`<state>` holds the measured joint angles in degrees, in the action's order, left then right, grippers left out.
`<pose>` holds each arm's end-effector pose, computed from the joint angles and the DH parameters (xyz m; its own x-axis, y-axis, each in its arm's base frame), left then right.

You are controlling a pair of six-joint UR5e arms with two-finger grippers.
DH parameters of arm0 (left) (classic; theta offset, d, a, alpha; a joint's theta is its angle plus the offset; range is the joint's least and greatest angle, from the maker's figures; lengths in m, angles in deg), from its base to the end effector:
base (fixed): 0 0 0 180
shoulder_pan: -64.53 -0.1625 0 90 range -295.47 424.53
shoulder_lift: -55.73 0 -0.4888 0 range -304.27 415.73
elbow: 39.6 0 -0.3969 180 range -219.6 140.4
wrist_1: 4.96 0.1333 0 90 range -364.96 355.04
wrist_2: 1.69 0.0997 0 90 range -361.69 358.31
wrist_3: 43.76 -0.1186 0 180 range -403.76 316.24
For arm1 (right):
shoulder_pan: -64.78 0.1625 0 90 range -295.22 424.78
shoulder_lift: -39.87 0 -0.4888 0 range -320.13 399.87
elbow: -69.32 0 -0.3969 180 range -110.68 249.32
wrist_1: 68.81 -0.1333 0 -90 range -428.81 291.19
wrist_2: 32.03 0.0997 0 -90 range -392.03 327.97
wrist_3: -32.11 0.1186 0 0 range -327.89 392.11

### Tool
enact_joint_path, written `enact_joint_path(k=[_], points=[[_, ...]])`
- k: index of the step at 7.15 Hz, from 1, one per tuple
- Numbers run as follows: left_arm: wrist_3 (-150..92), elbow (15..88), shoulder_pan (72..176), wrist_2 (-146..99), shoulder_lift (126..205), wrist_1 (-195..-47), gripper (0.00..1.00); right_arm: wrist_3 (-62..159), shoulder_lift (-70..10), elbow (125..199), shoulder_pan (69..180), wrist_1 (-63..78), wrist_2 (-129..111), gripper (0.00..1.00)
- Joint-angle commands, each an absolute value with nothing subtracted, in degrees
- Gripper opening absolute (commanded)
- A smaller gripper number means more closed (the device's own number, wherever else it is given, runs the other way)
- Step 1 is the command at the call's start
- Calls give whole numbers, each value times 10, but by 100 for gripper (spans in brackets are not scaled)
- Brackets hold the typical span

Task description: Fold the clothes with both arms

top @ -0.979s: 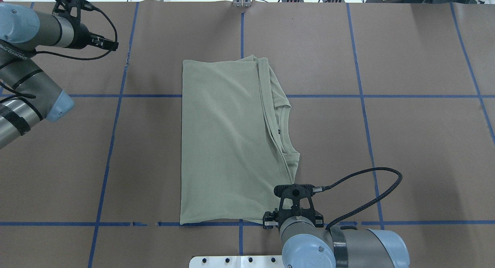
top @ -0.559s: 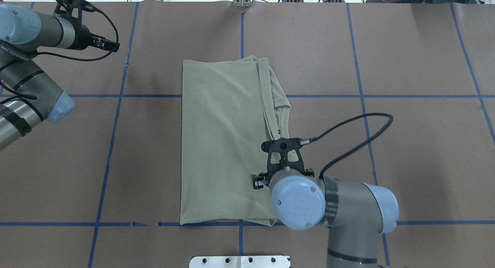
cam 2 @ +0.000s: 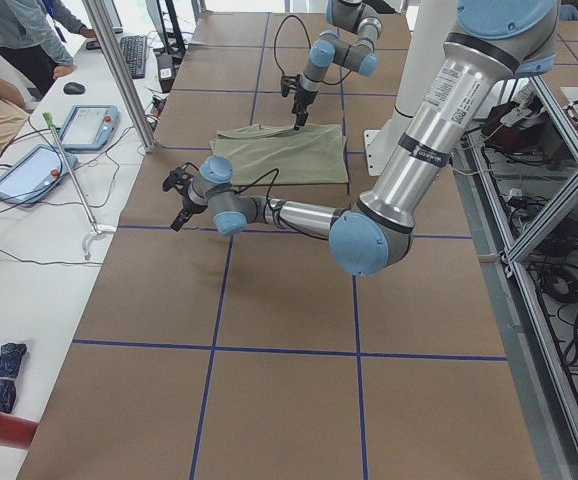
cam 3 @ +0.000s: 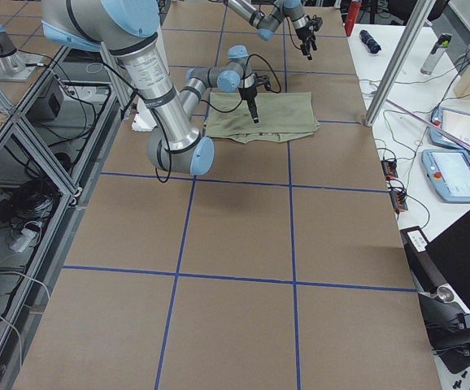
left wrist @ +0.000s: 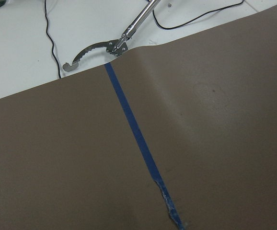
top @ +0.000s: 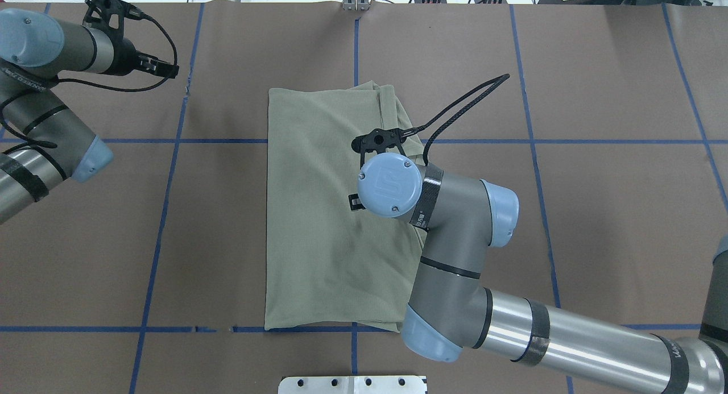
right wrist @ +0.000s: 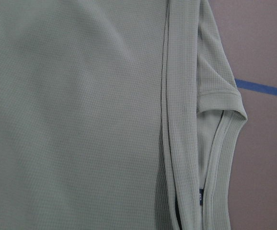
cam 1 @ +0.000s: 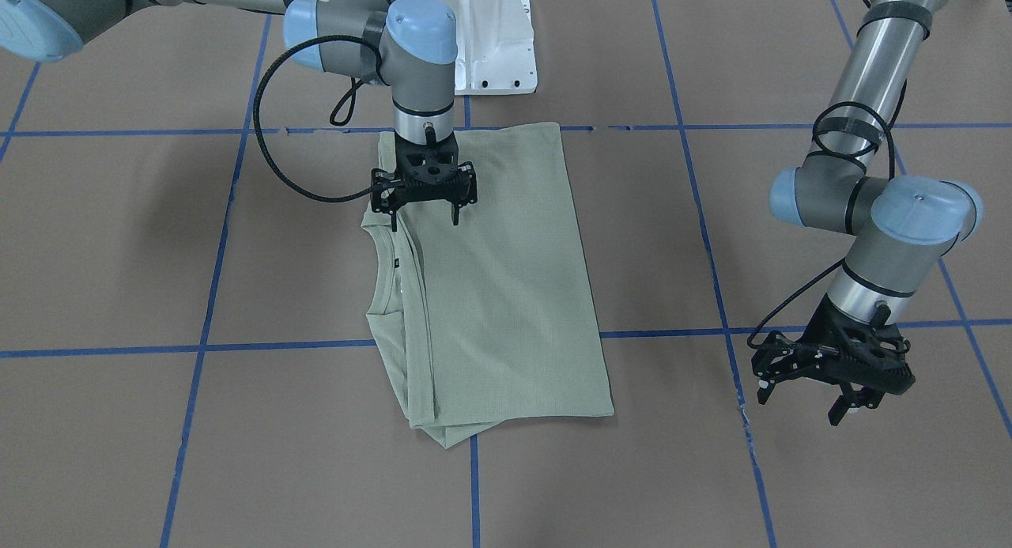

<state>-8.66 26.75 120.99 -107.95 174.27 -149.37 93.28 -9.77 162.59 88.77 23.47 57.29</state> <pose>0.3463 -0.7036 0.5305 0.7080 0.3535 -0.6114 0.1528 0.7685 0.6213 -0.6369 -0.4309 0.2843 0.8003 -0.1716 0.5745 -0.0317 0.9447 0.3264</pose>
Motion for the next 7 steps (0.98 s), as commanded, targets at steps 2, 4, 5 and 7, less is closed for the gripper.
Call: enact_joint_path(k=[2, 4, 5, 7], points=[[-79, 267, 1205, -1080, 1742, -1495, 100, 905, -125, 1608, 890, 224, 579, 100], [-79, 266, 1203, -1080, 1733, -1509, 100, 894, -136, 1608, 893, 229, 579, 100], [-79, 263, 1202, -1080, 1726, -1534, 100, 888, -153, 1608, 904, 229, 581, 100], [-79, 264, 1202, -1080, 1725, -1536, 100, 804, -180, 1612, 959, 229, 589, 100]])
